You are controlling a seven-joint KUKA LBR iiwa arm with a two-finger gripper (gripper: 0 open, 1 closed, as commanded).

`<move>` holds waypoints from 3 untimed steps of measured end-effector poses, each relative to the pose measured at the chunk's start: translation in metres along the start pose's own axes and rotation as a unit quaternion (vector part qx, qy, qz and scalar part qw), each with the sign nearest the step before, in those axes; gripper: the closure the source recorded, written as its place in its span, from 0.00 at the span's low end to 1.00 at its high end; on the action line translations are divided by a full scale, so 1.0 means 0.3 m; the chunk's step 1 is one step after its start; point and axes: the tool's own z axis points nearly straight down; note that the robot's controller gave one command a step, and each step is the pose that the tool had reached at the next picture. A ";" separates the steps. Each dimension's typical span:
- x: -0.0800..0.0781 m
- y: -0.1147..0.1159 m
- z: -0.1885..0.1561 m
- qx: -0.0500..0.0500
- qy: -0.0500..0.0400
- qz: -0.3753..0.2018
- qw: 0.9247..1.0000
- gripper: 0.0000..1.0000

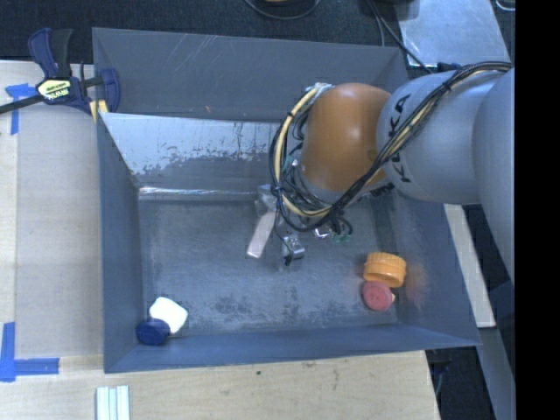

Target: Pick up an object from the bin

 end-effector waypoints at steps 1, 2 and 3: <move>-0.030 -0.008 -0.083 0.003 -0.014 -0.073 0.997 0.00; -0.093 0.013 0.056 0.000 -0.005 -0.124 0.992 1.00; -0.093 0.013 0.055 0.000 -0.005 -0.124 0.992 1.00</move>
Offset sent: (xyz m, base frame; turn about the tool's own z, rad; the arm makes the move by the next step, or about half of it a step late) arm 0.0239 0.0096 -0.0194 -0.2523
